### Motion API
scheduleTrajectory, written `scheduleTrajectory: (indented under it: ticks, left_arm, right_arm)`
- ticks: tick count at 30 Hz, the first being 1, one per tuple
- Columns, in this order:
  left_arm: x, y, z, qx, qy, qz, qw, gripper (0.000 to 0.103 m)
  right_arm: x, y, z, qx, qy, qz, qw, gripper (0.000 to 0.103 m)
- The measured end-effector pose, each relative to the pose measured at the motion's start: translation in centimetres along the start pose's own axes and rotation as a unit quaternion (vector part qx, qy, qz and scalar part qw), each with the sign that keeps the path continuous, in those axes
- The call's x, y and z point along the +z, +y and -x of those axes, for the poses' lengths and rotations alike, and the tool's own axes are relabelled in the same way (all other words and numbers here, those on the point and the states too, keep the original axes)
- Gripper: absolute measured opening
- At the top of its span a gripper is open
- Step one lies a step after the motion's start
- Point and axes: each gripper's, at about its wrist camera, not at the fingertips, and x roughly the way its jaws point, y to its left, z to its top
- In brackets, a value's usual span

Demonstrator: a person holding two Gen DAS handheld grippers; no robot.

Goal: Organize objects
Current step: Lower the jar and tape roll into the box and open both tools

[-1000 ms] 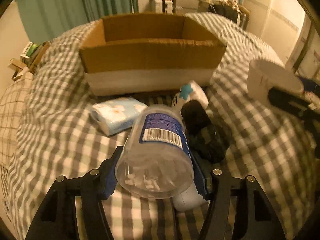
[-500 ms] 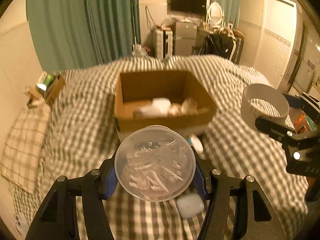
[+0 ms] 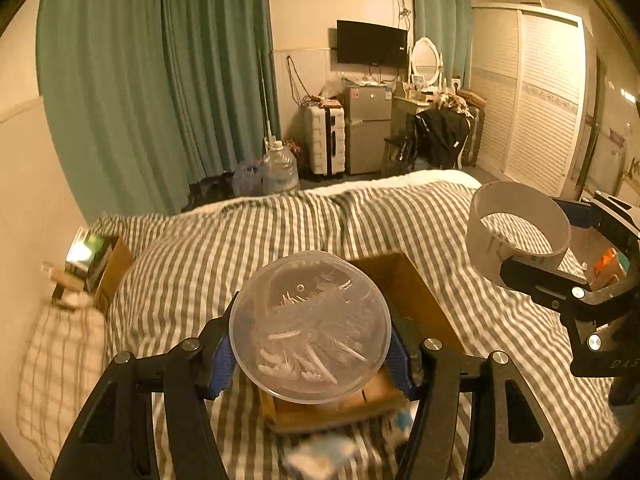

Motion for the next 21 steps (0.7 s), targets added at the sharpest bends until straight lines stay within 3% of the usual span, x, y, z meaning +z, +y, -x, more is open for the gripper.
scheduleTrajectory:
  ticks: [7,14,18,21]
  left_arm:
    - [0.3,0.3,-6.2,0.011,0.024,-0.008,0.9996,0.063]
    - [-2.5,0.3,-10.9,0.001,0.065,-0.010,0.9979,0.063]
    - [-3.0,0.4,-11.3,-0.001,0.073,-0.016,0.9972,0.065]
    - [-2.9,0.5,-10.2,0.004,0.073,-0.012,0.9973,0.069]
  right_arm:
    - [1.6,-1.4,-7.3,-0.008,0.031,0.023,0.999,0.083]
    - [-1.1,-1.6,-13.7,0.031,0.080,0.002,0.996,0.083]
    - [-2.0,-2.4,-14.5,0.061,0.086,-0.027,0.994,0.086]
    - [-1.6,-2.6,-13.1,0.043,0.069,-0.031,0.996,0.091]
